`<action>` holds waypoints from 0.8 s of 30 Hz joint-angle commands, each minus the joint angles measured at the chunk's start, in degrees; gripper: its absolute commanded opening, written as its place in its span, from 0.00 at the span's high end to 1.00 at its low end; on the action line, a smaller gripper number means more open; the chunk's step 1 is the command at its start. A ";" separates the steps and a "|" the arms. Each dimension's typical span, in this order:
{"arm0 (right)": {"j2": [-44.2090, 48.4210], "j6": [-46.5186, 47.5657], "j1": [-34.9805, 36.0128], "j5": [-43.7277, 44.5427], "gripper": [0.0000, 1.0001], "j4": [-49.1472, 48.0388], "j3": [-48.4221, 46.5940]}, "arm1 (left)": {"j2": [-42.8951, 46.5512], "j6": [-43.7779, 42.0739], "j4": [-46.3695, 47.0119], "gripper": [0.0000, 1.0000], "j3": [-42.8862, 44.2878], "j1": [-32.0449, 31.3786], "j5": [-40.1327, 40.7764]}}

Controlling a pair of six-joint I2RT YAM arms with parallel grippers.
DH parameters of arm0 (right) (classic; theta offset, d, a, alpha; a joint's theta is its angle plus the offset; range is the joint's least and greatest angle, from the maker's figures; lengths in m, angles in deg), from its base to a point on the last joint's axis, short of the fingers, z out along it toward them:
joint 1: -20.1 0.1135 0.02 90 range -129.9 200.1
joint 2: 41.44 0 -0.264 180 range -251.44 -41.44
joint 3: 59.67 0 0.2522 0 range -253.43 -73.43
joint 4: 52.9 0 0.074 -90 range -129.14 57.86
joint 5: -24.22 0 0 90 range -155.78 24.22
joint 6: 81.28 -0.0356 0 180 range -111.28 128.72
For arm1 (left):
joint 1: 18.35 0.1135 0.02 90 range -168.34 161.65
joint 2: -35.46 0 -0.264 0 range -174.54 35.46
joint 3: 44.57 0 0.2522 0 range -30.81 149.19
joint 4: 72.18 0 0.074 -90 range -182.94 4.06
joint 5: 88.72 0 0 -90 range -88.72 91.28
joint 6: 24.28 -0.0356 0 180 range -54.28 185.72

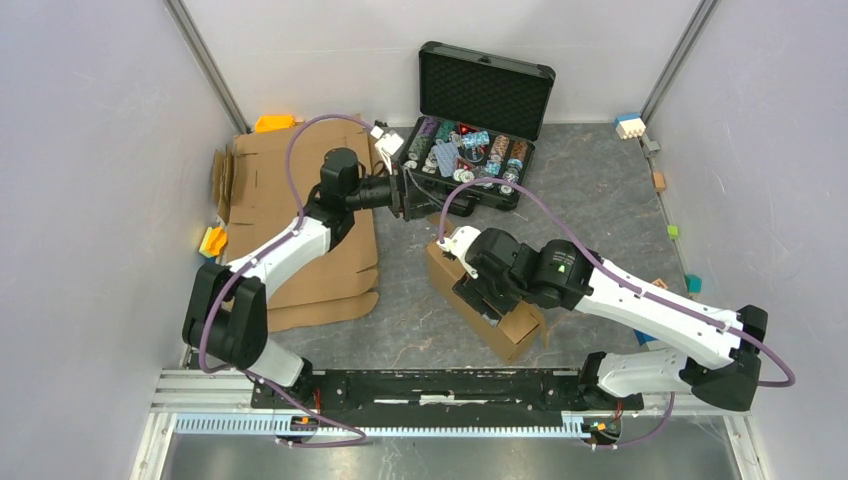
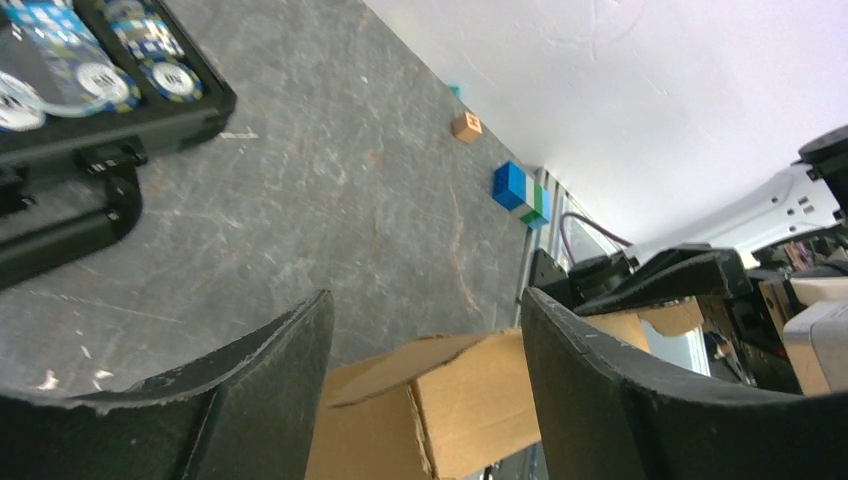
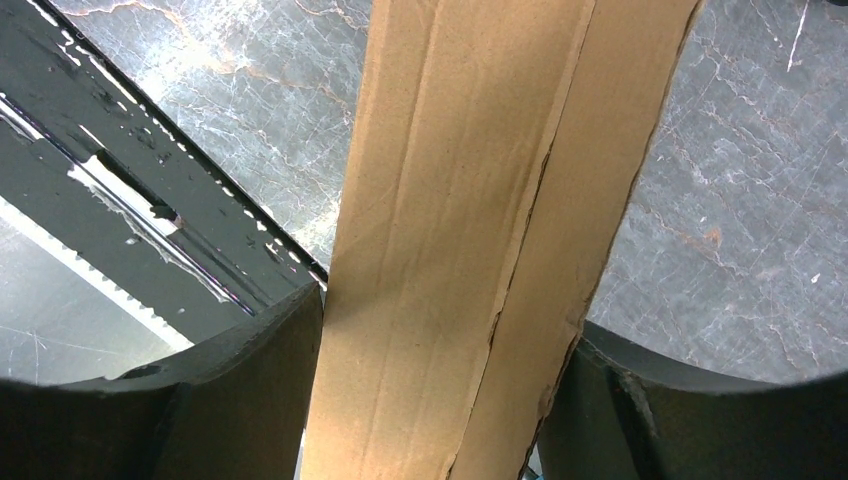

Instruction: Fold the paper box

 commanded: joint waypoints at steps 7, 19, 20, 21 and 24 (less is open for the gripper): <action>2.27 1.68 -0.87 1.43 0.24 -2.40 1.28 | 8.37 -1.94 -3.60 0.30 -7.15 -2.03 3.40; 3.04 2.33 -1.84 0.06 0.24 -3.29 2.24 | 11.40 -9.43 -16.52 0.57 -4.65 -7.13 10.99; 3.15 2.33 -1.85 -0.01 0.24 -3.28 2.27 | 11.41 -10.78 -19.47 0.62 -3.60 -7.80 14.06; 3.26 2.31 -1.85 -0.05 0.24 -3.26 2.27 | 11.40 -12.40 -22.95 0.65 -2.36 -8.68 17.56; 3.35 2.38 -1.85 -0.07 0.24 -3.32 2.44 | 11.47 -15.33 -29.35 0.73 0.16 -11.08 24.18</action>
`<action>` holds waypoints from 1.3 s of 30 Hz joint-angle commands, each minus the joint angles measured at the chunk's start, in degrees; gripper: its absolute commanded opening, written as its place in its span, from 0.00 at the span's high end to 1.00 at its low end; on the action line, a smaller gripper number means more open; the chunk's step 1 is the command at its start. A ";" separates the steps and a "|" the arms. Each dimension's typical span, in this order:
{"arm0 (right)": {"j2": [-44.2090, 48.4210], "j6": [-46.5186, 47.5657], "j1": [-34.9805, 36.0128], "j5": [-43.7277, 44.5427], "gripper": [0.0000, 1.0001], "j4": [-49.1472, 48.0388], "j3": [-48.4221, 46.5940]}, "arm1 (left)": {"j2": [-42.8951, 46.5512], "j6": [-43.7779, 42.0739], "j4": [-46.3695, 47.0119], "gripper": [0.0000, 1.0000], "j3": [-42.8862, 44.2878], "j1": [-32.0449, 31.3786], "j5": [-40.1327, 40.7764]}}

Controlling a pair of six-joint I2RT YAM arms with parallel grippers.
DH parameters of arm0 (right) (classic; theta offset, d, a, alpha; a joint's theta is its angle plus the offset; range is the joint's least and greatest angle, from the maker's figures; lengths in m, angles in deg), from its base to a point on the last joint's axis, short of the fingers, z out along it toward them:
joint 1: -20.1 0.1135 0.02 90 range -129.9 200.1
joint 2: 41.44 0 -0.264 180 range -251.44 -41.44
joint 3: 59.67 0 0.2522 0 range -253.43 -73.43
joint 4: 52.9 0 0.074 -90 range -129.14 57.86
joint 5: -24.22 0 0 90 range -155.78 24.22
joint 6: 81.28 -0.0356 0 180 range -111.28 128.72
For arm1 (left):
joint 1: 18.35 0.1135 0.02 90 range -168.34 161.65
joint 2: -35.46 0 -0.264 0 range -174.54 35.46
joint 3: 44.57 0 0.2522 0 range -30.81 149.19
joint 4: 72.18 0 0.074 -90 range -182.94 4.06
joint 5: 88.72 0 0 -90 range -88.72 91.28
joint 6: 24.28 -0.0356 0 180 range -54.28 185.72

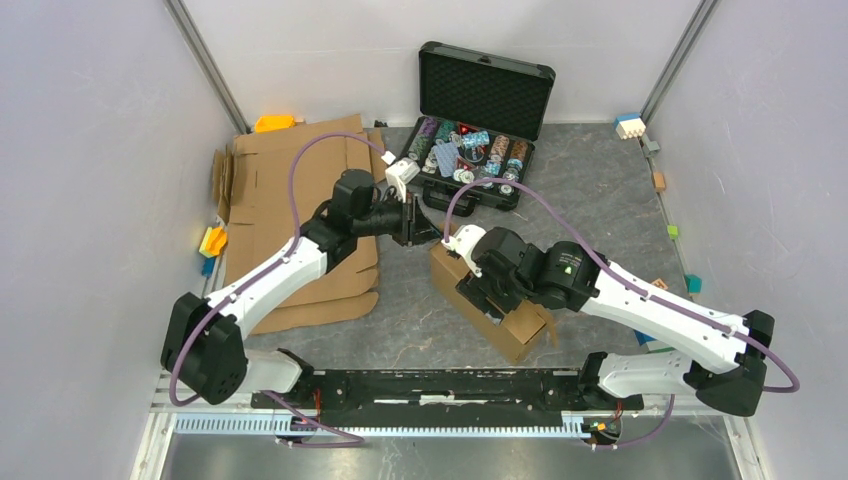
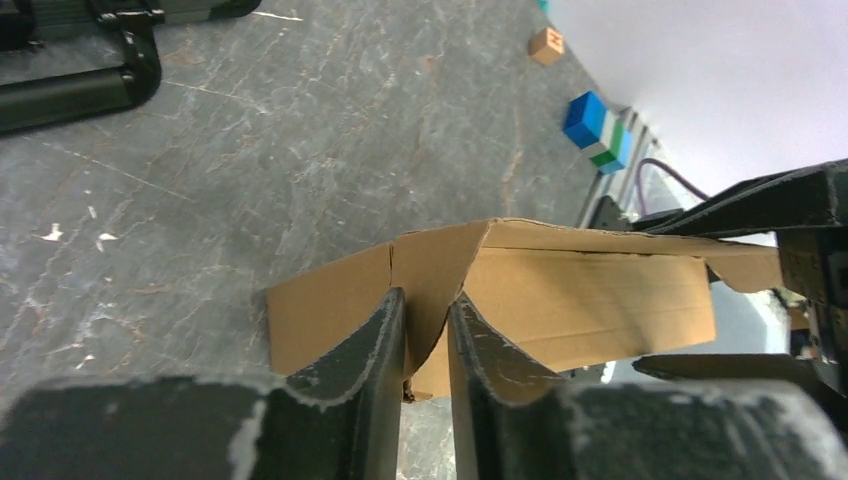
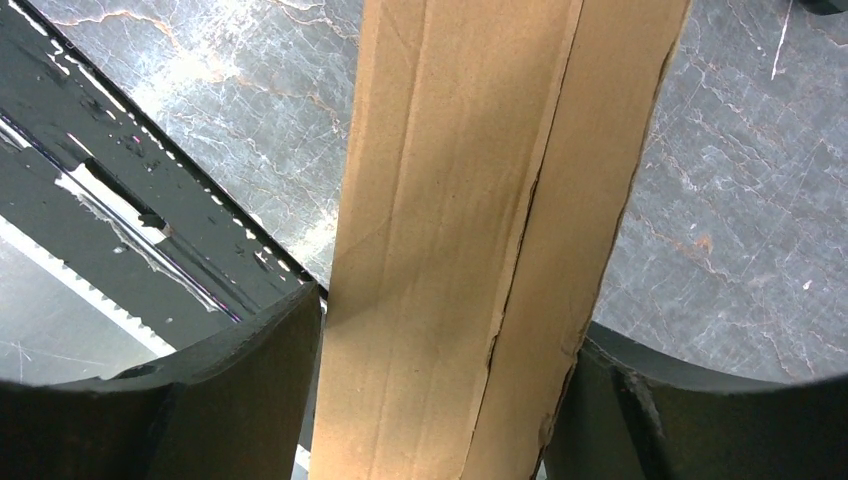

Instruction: Fold the paper box

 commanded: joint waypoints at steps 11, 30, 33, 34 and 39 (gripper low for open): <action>1.34 1.20 -0.30 0.59 0.24 -1.11 0.78 | 1.31 -7.12 -20.83 0.92 9.76 -6.35 19.02; 1.52 1.20 -0.48 1.86 0.23 -1.22 1.01 | 3.89 -8.19 -19.00 0.98 2.28 -10.51 30.26; 1.68 1.24 -0.64 2.62 0.23 -0.89 1.20 | 4.95 -8.41 -17.68 0.98 0.23 -10.50 30.37; 1.68 1.23 -0.65 2.92 0.22 -0.80 1.22 | 4.99 -8.54 -17.75 0.98 -0.03 -10.50 30.52; 1.69 1.31 -1.09 4.43 0.18 -0.67 1.39 | 5.13 -8.73 -17.82 0.98 -1.32 -10.92 31.08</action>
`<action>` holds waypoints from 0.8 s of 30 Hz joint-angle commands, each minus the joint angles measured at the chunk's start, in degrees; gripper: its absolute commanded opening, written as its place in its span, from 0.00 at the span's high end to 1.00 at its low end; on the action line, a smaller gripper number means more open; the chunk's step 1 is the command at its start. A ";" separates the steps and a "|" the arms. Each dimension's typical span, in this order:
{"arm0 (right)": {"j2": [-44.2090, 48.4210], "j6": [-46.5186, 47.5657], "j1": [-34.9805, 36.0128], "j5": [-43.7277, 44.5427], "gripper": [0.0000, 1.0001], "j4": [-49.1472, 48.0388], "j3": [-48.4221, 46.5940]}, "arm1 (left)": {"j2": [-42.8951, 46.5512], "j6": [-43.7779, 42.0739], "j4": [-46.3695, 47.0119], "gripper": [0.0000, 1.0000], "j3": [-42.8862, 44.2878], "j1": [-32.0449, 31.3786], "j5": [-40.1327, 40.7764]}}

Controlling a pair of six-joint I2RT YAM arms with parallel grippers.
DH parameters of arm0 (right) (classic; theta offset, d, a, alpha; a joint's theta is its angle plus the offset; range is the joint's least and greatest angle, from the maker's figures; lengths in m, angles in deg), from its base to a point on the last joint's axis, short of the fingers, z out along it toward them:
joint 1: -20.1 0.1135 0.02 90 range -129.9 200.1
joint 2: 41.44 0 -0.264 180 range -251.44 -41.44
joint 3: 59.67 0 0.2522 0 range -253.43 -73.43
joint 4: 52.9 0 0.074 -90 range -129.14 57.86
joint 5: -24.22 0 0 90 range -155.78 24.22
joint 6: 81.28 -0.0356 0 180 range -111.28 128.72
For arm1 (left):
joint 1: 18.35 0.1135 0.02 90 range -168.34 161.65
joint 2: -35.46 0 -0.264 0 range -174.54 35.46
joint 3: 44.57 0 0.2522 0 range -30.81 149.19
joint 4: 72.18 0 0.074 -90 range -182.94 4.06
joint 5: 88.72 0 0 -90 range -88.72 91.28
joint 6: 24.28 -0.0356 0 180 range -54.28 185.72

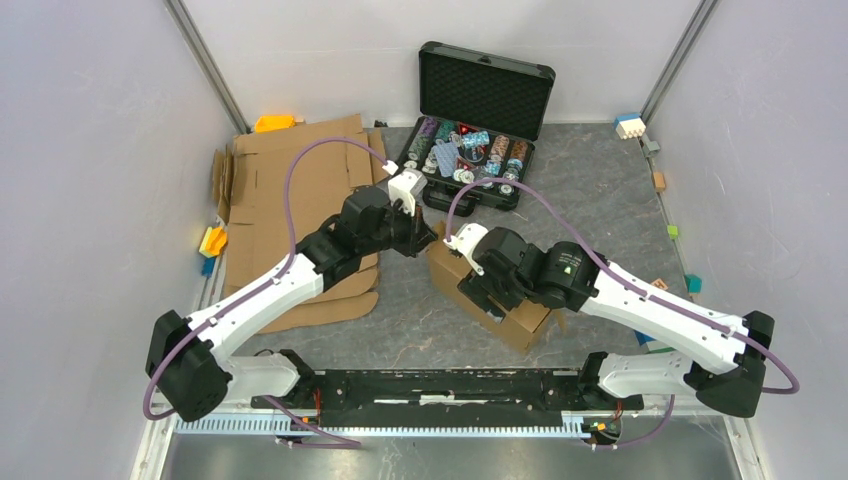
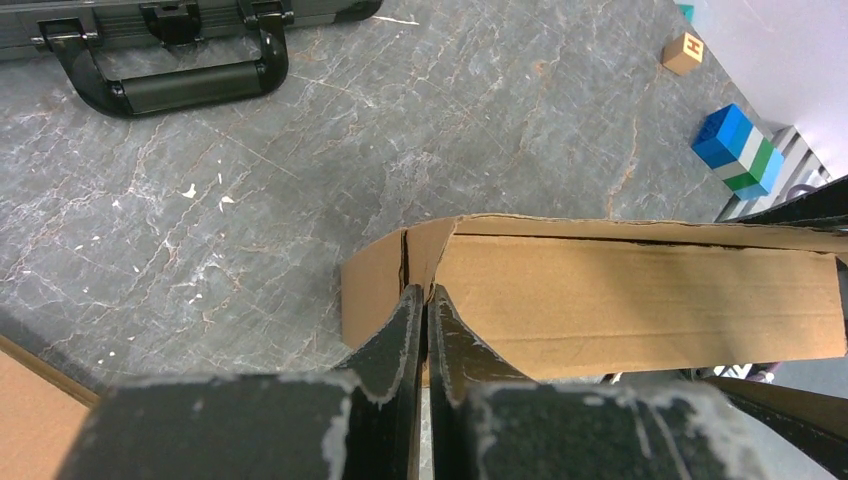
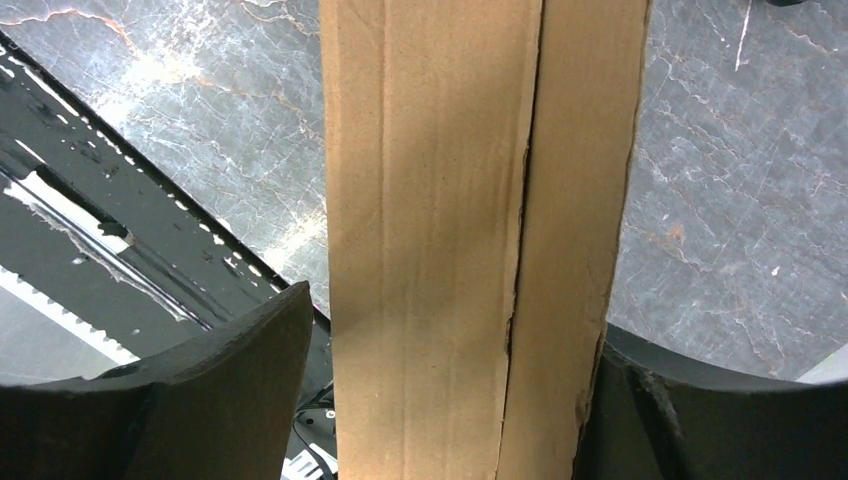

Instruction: Fold the paper box

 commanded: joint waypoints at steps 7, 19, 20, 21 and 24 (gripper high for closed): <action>1.74 0.60 -1.09 2.59 0.18 -0.83 1.07 | -0.40 -3.20 -5.58 0.98 -4.64 -1.43 4.44; 2.44 1.28 -1.58 2.40 0.17 -0.85 1.59 | -0.75 -7.45 -8.20 0.98 -2.90 -3.90 14.35; 2.44 1.29 -1.68 2.36 0.17 -0.86 1.60 | -0.88 -7.48 -8.51 0.98 -2.53 -4.07 14.14; 2.36 1.36 -1.81 2.36 0.17 -0.81 1.60 | -0.80 -7.30 -8.50 0.98 -2.38 -4.09 13.32; 2.51 1.33 -1.84 2.37 0.17 -1.06 1.73 | -0.32 -5.82 -6.79 0.98 -3.67 -4.44 10.66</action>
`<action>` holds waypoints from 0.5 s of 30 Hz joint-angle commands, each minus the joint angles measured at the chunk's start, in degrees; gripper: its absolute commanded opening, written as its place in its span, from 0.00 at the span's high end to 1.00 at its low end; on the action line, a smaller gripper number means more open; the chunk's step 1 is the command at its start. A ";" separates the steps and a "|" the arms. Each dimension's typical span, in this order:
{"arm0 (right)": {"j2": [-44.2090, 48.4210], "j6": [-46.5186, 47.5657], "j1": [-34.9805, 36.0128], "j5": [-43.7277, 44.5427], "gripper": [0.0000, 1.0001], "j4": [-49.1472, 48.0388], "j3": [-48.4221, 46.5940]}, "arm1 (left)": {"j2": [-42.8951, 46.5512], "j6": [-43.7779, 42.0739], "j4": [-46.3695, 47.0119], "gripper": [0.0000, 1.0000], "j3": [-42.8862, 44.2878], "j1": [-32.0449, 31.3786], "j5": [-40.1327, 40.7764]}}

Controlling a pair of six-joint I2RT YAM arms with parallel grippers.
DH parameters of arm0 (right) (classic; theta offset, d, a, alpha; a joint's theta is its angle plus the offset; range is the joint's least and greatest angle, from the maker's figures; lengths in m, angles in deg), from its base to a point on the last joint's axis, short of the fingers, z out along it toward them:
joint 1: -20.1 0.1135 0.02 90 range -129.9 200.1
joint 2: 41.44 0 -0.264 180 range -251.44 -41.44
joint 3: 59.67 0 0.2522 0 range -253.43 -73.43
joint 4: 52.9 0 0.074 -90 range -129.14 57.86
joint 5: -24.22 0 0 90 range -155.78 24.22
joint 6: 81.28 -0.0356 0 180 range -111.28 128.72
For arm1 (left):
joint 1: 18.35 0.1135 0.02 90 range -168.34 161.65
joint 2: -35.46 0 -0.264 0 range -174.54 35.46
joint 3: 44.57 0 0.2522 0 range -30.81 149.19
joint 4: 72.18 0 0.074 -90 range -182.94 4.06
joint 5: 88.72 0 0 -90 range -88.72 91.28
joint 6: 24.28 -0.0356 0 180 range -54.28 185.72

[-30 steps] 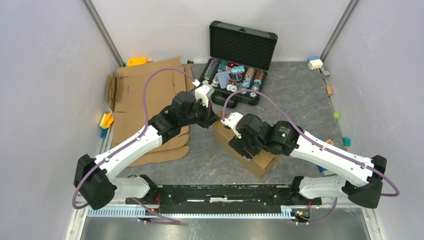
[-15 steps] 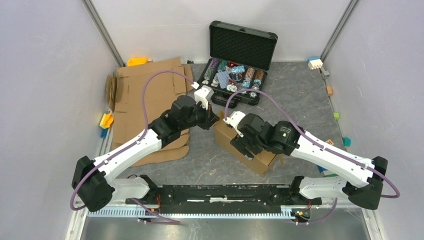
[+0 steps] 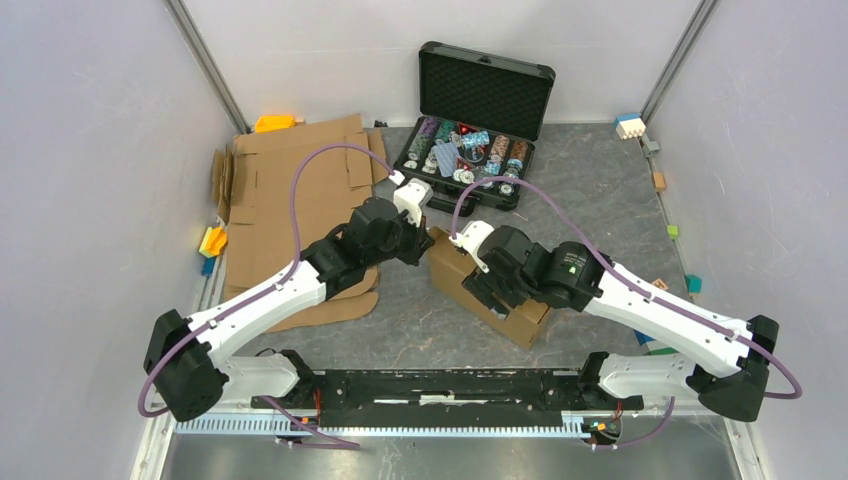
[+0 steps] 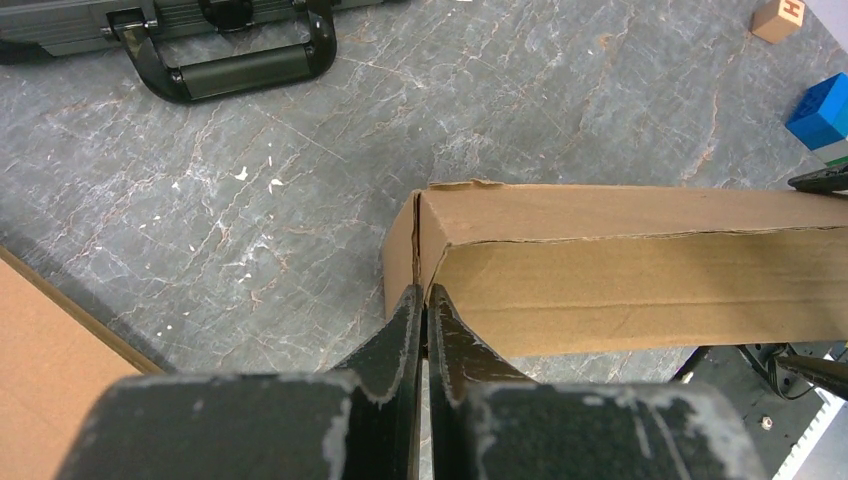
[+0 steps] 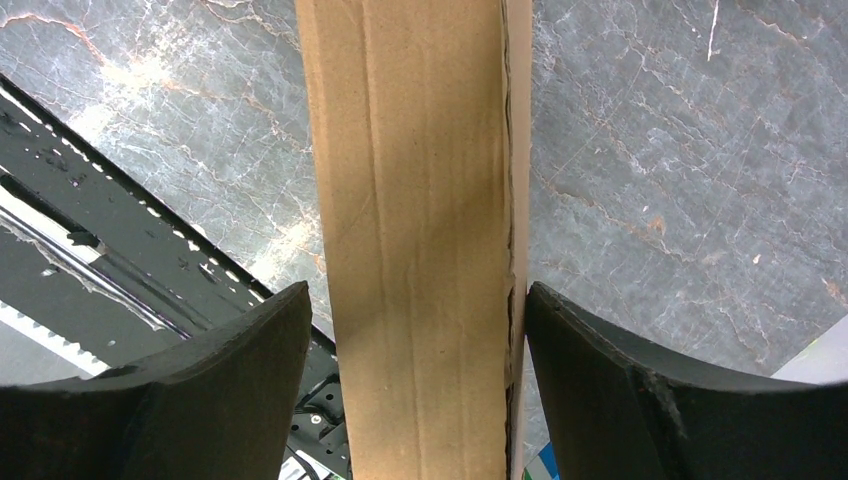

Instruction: Fold the paper box

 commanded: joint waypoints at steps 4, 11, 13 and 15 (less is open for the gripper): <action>1.62 0.49 -0.59 0.43 0.15 -1.34 0.82 | -0.79 -0.07 -4.68 0.92 -3.59 -0.41 0.73; 1.79 1.79 -0.61 0.27 0.11 -0.66 -0.37 | 1.59 1.83 -4.72 0.67 -2.71 -0.43 -1.36; 2.22 1.92 -0.58 0.35 0.10 -0.67 -0.20 | 1.83 2.02 -4.59 0.61 -1.87 -0.41 -1.77; 2.55 2.02 -0.58 0.12 0.09 -0.70 -0.08 | 1.29 2.03 -4.09 0.59 -1.11 -0.40 -2.61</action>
